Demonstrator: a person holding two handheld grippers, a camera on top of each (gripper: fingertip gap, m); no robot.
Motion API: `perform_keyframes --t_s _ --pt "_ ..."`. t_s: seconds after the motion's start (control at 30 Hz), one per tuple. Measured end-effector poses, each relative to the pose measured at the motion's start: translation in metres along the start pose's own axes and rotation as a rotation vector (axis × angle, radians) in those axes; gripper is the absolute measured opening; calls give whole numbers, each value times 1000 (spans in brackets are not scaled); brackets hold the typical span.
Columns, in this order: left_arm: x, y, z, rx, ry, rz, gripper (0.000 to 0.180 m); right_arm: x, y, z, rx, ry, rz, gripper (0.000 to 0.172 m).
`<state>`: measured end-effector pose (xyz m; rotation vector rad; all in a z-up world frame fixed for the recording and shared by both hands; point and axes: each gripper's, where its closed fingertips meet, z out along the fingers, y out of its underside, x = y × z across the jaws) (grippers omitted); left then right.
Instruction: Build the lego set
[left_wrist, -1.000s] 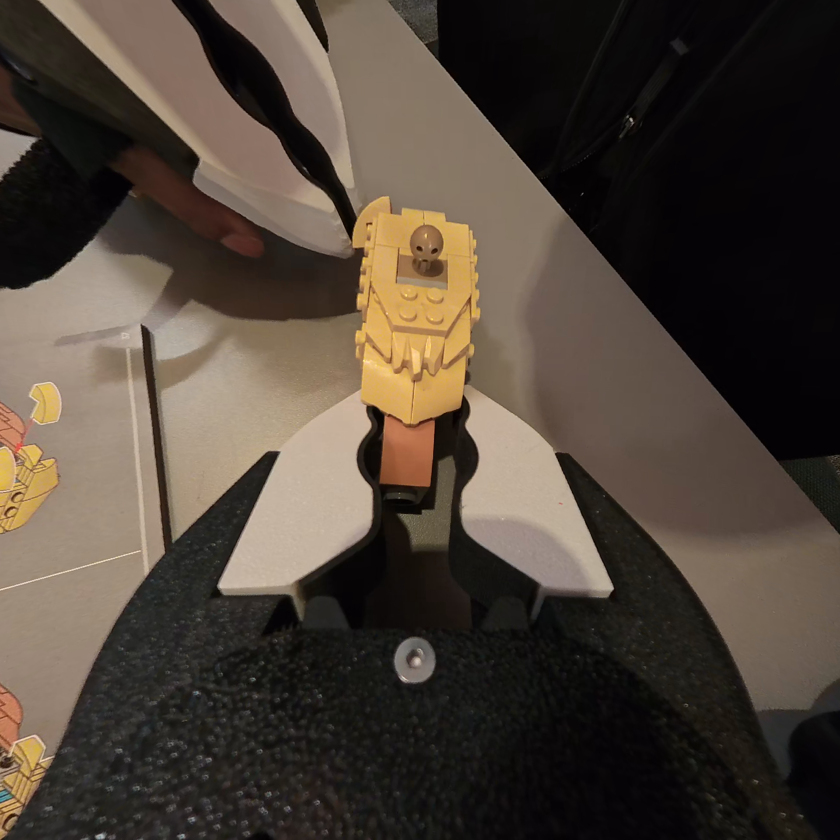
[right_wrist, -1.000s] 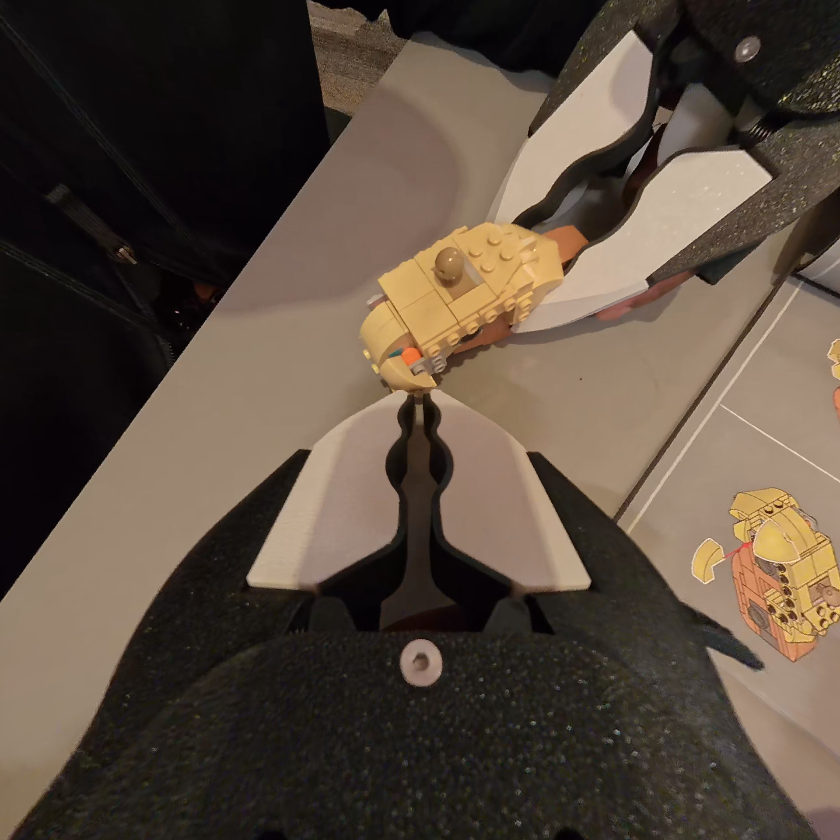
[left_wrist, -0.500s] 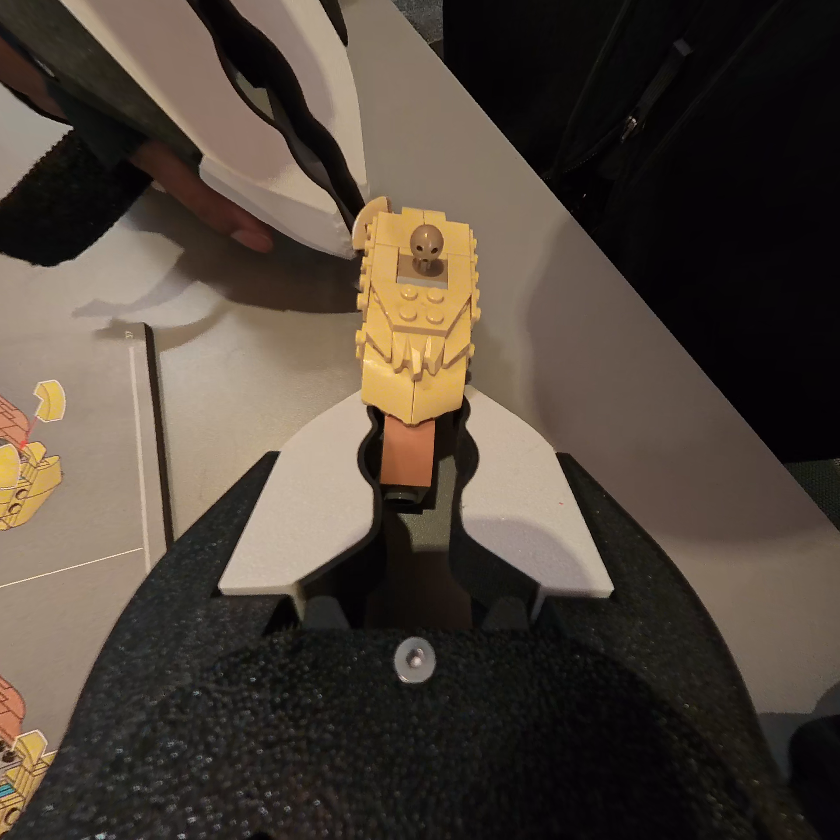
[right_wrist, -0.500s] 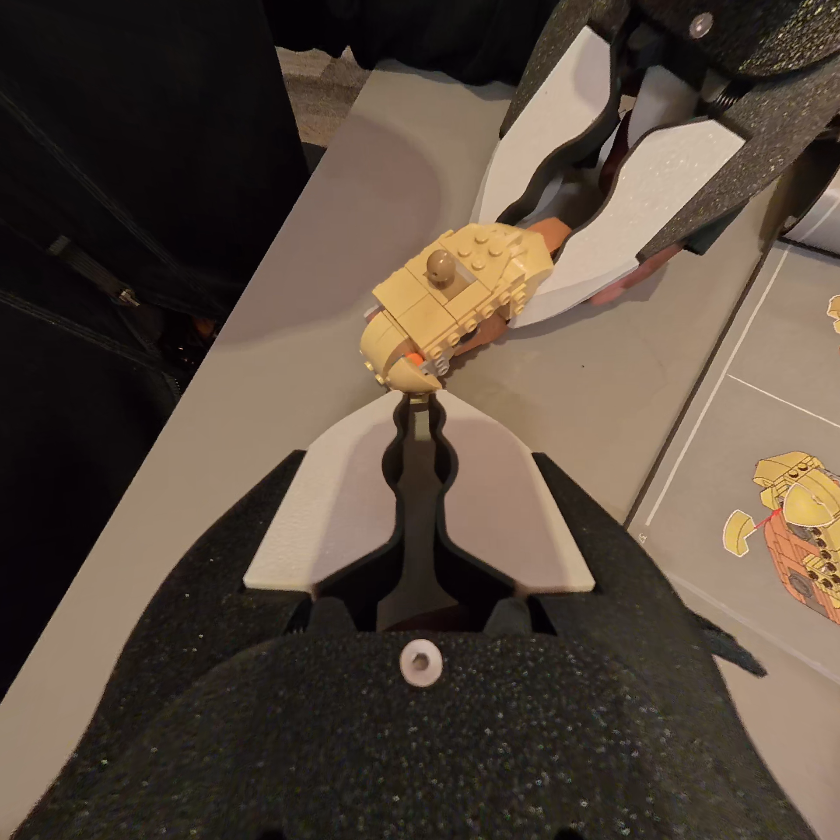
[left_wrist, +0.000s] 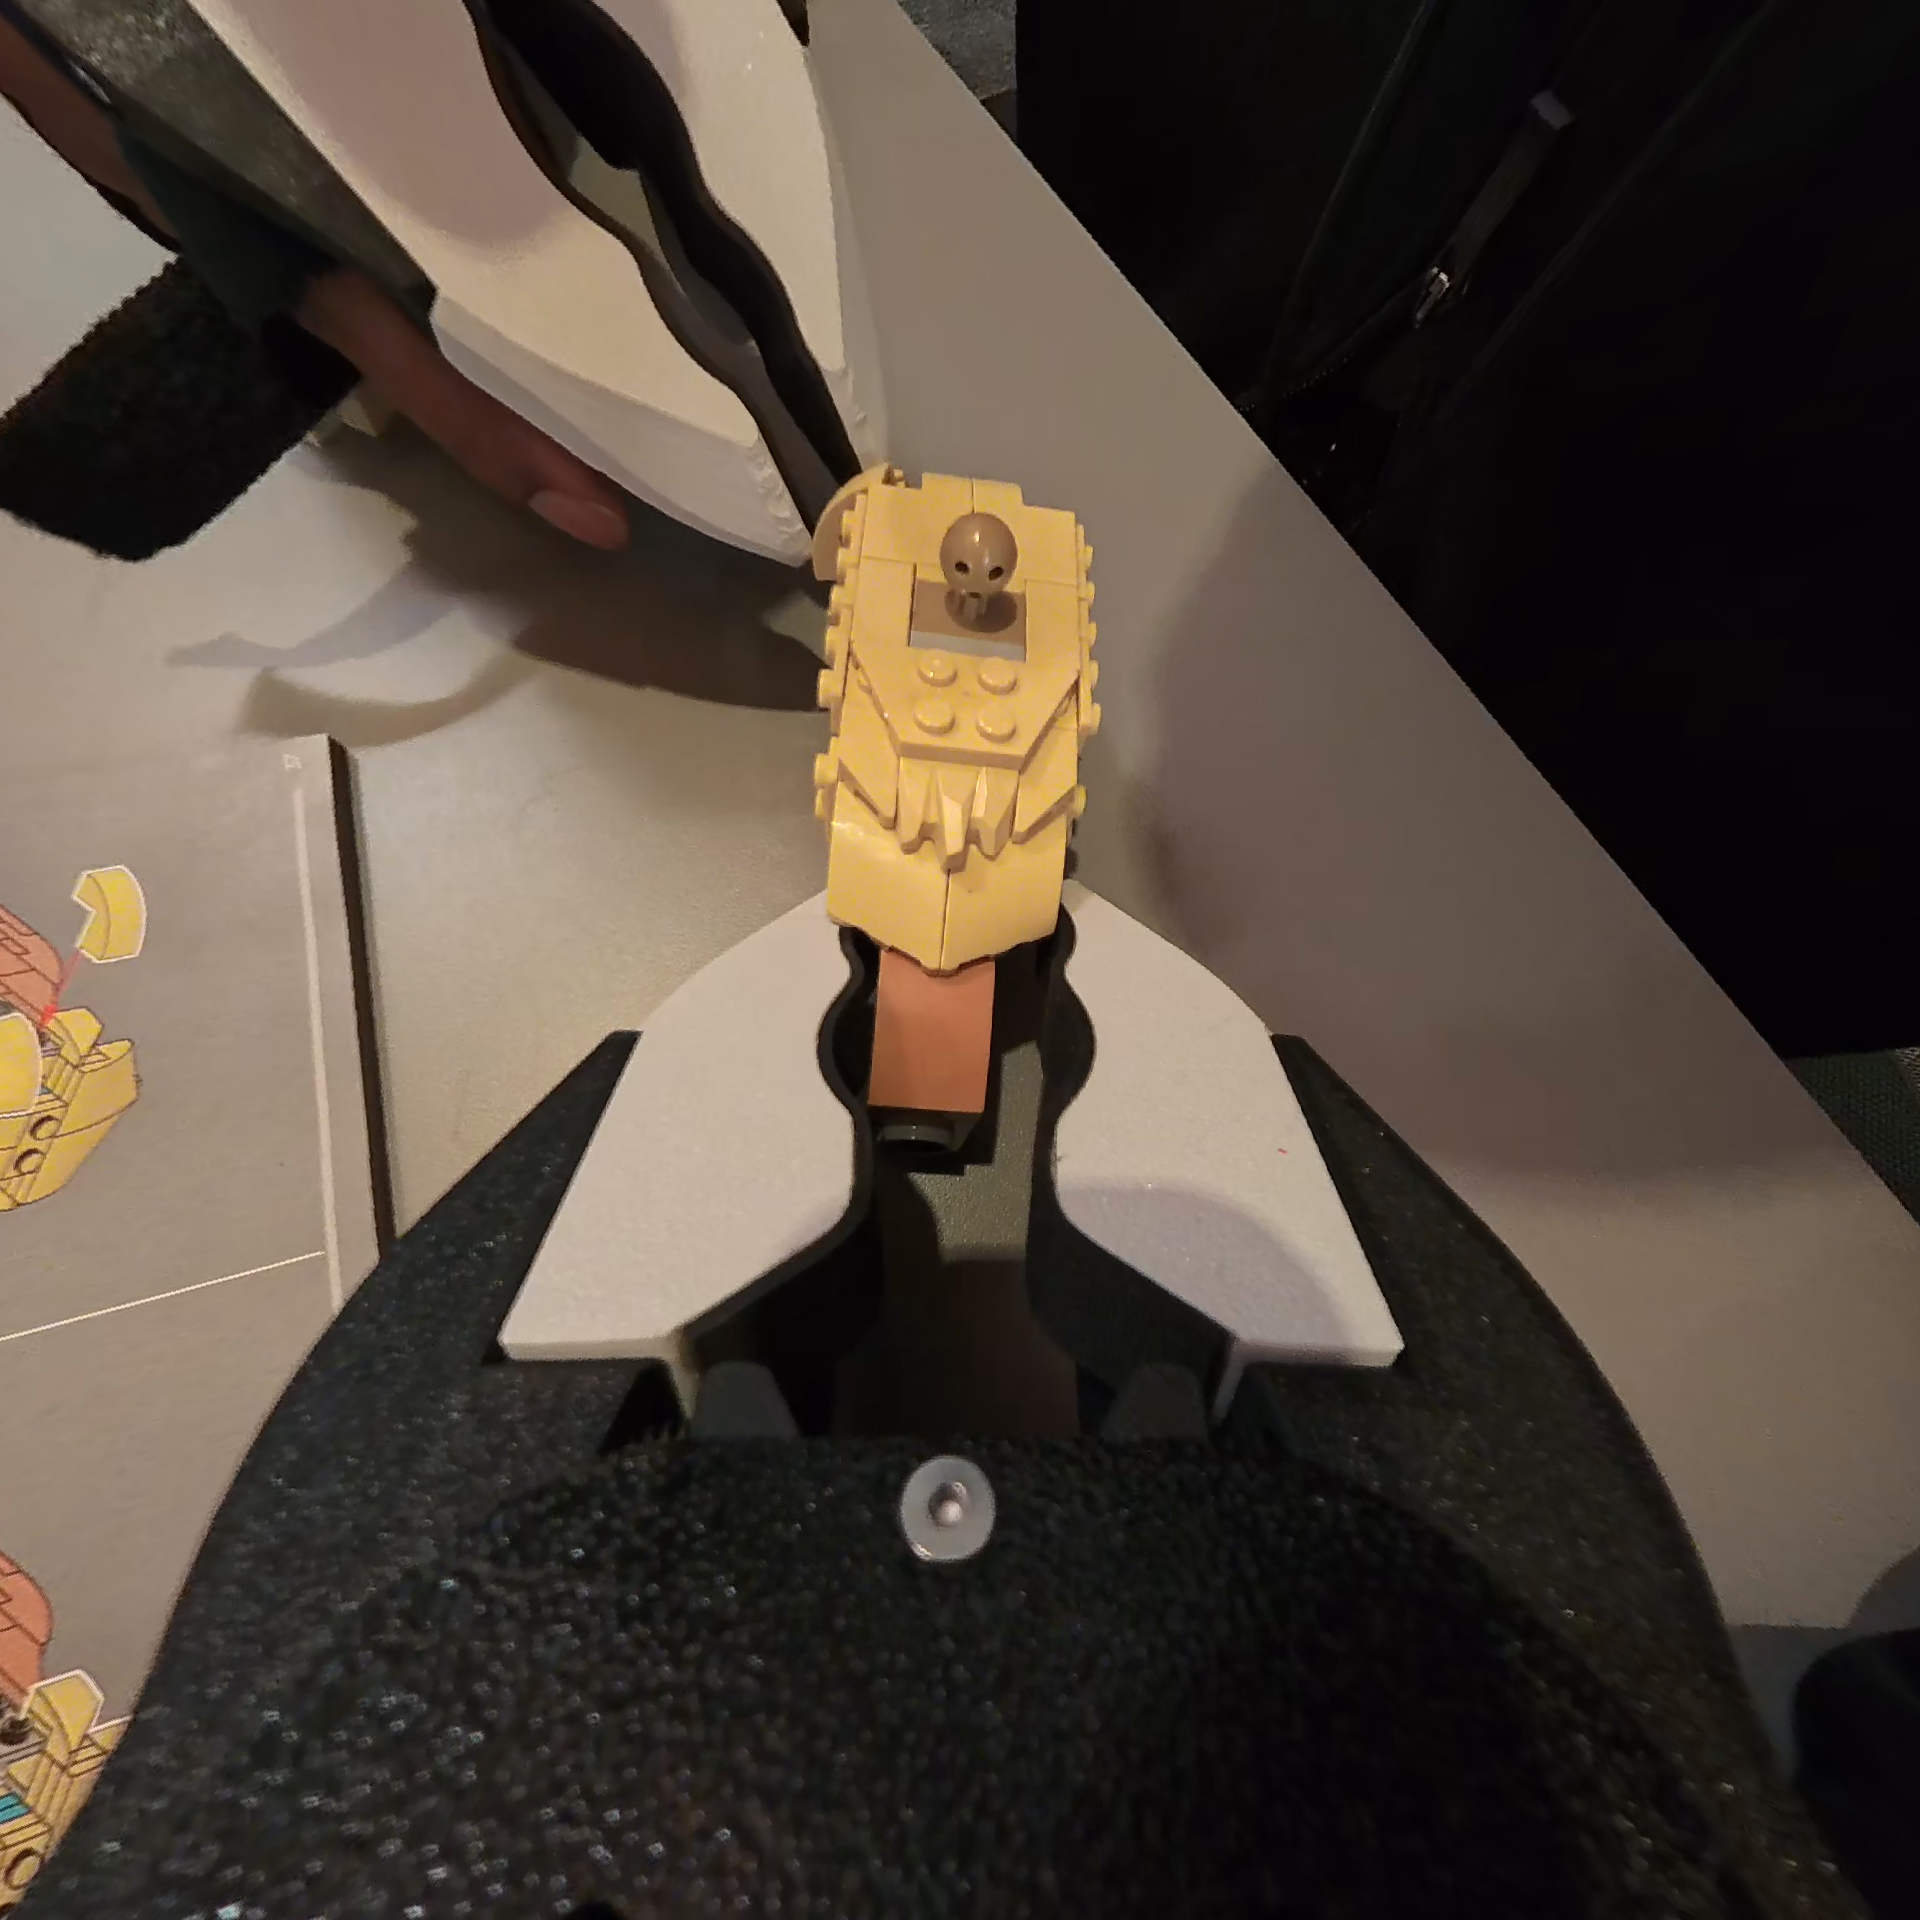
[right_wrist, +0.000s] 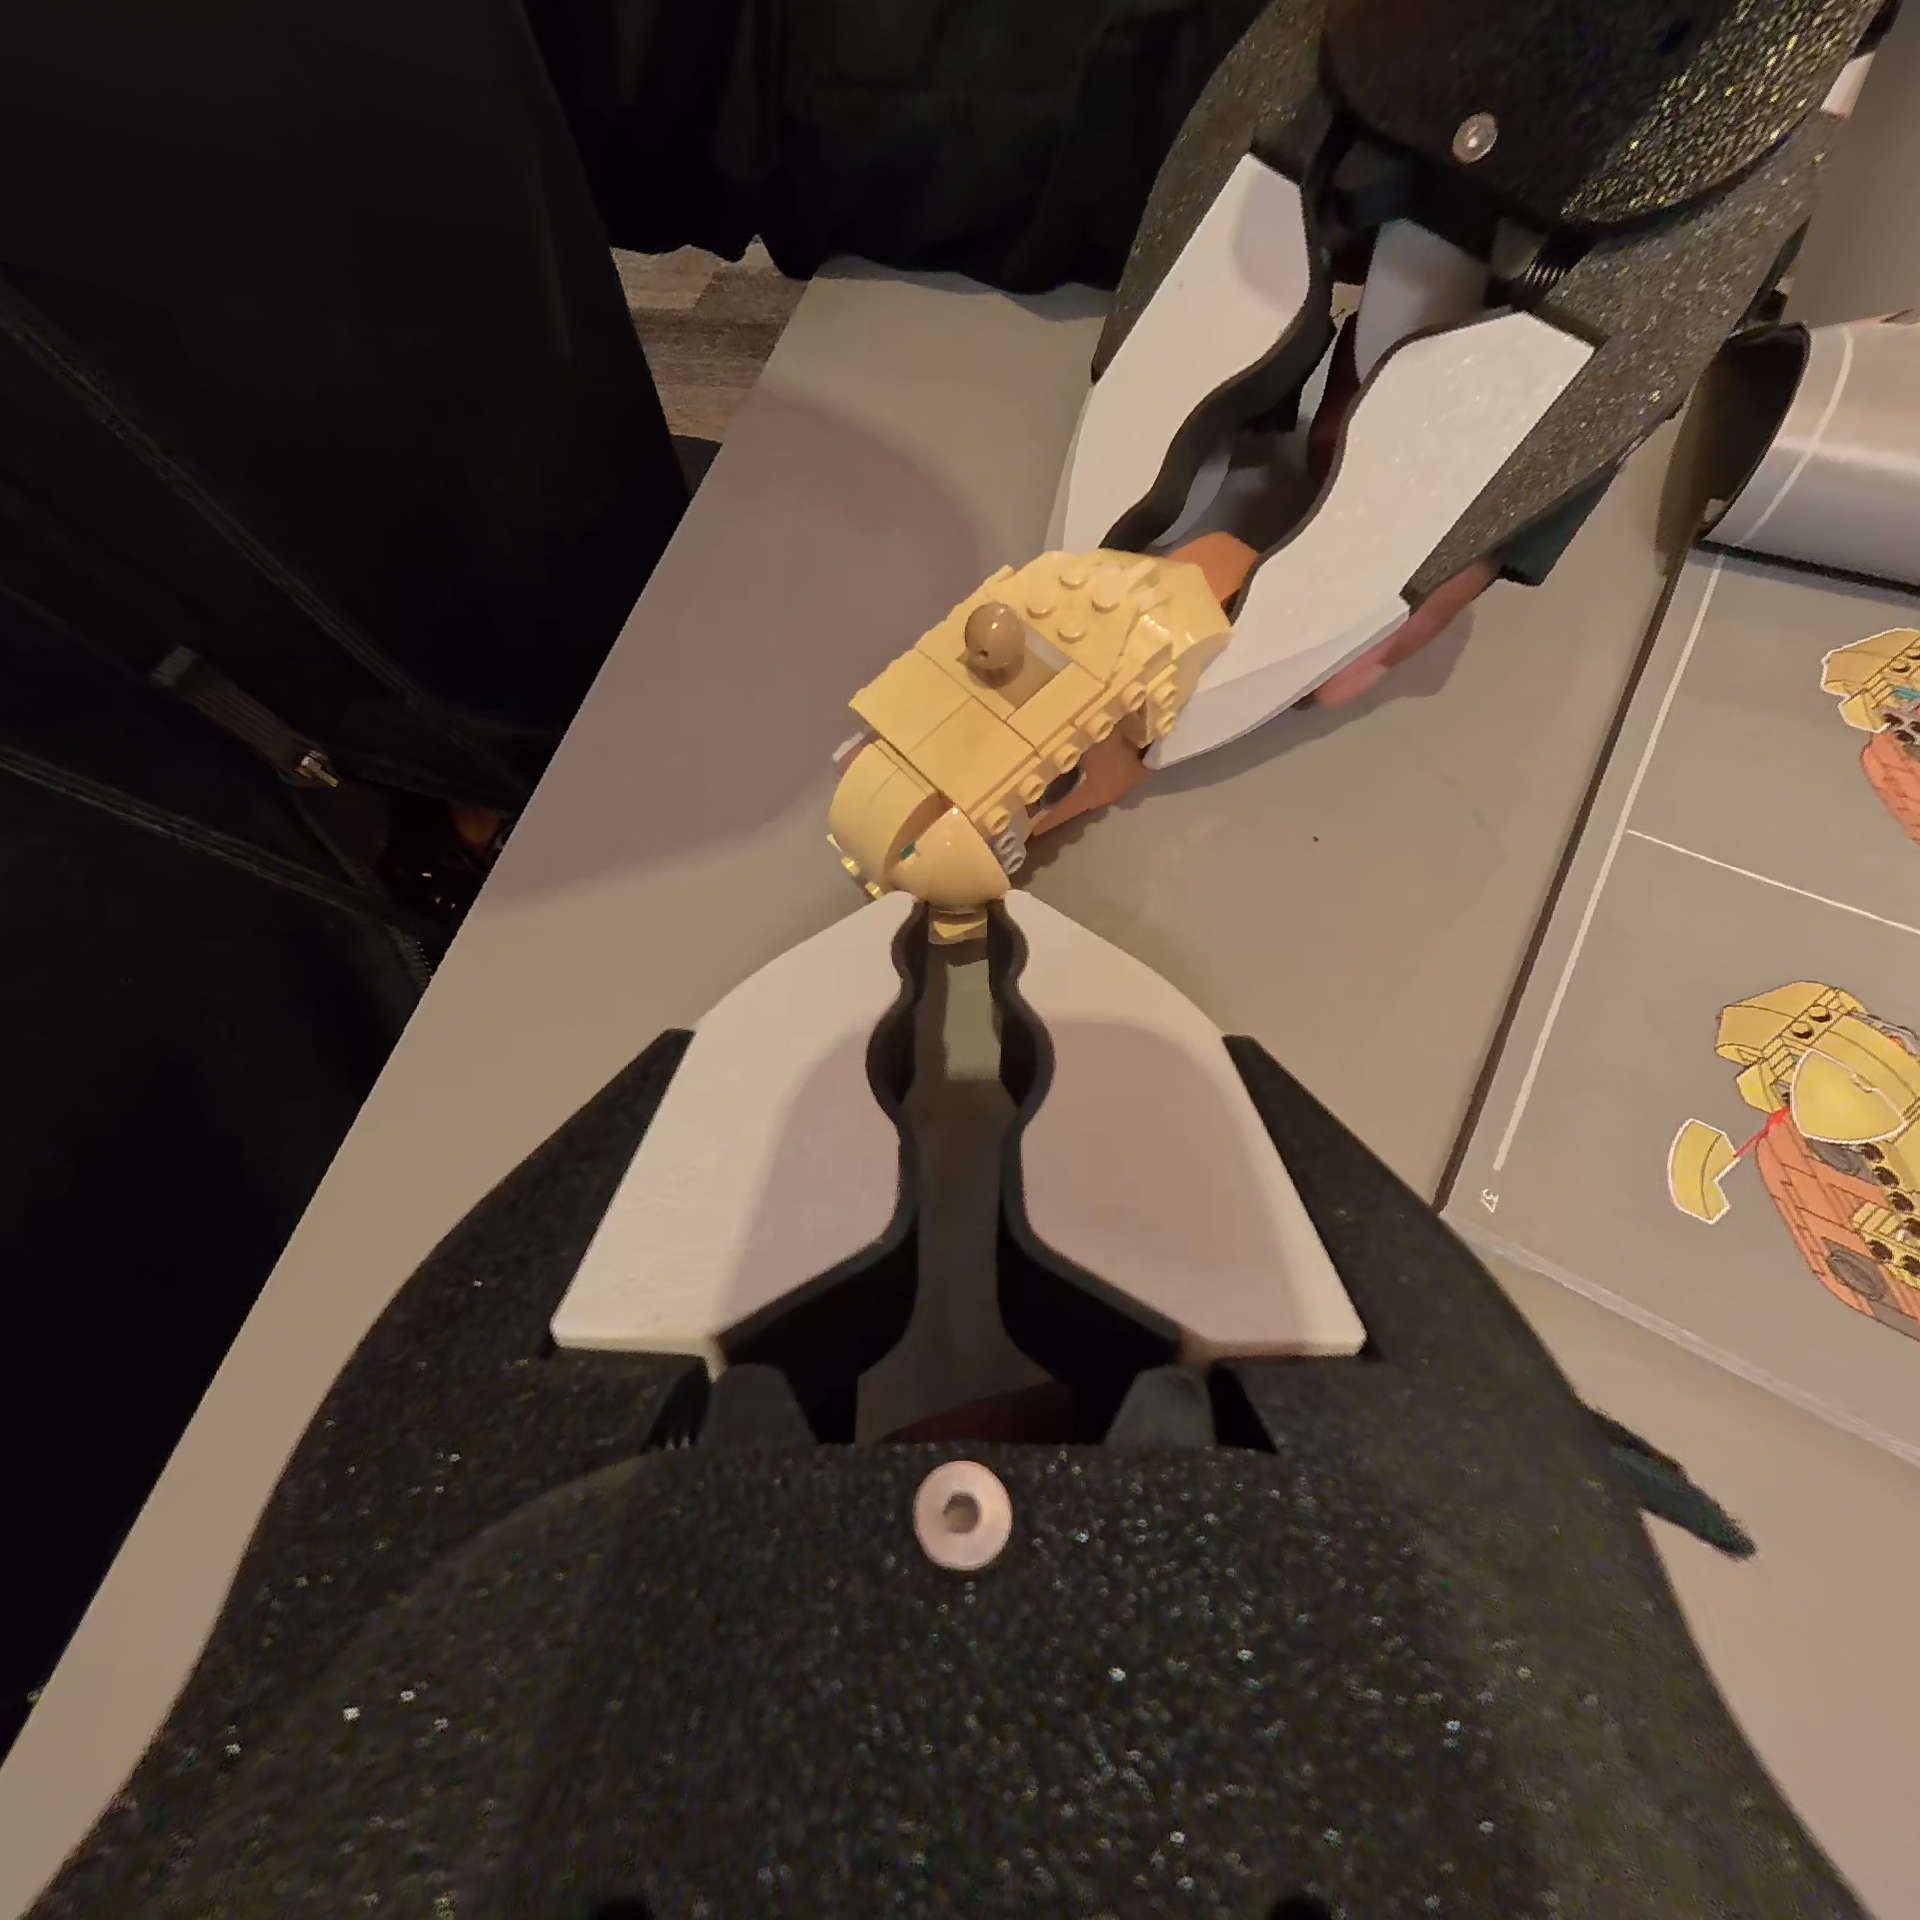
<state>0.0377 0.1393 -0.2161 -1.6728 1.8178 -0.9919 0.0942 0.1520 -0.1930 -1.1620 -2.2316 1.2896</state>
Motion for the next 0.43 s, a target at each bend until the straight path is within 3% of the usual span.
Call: perform_keyframes --t_s 0.43 --pt "-1 0 0 1 -8 -4 29 -3 -5 -3 65 56 77 18"
